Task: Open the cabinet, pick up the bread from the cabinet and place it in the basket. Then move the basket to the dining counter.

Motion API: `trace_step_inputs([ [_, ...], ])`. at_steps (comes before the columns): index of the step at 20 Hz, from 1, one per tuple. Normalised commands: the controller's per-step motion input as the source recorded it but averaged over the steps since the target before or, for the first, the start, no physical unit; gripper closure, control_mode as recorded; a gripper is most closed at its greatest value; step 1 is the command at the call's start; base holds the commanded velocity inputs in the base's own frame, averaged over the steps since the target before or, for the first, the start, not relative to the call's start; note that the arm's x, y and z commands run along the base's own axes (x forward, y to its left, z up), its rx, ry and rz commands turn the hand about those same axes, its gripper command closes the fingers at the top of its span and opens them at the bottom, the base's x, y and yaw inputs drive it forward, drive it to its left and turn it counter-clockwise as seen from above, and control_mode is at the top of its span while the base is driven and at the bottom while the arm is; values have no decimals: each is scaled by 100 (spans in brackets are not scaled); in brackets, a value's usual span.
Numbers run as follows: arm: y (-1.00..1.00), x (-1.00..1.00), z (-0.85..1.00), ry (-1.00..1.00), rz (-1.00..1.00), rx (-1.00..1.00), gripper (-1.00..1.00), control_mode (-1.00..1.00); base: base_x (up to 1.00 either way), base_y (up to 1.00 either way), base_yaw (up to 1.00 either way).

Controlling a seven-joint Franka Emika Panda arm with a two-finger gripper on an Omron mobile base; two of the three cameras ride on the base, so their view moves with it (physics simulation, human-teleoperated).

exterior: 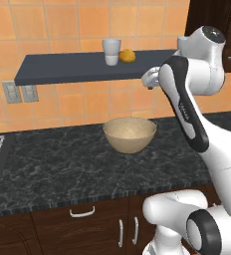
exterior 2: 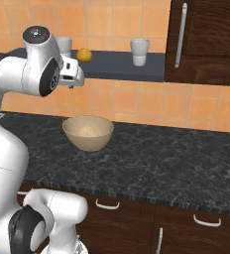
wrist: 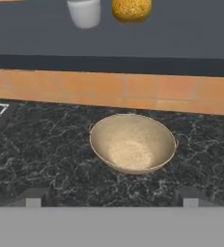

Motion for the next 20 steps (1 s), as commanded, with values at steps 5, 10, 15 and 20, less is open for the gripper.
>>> trace_step_inputs([
  [5,0,51,17,-4,0,0,-100,-100,0,0,0],
  [10,0,89,15,0,0,0,-100,-100,0,0,0],
  [15,2,69,50,-2,0,0,-100,-100,0,0,0],
  [20,0,66,18,0,0,0,-100,-100,0,0,0],
])
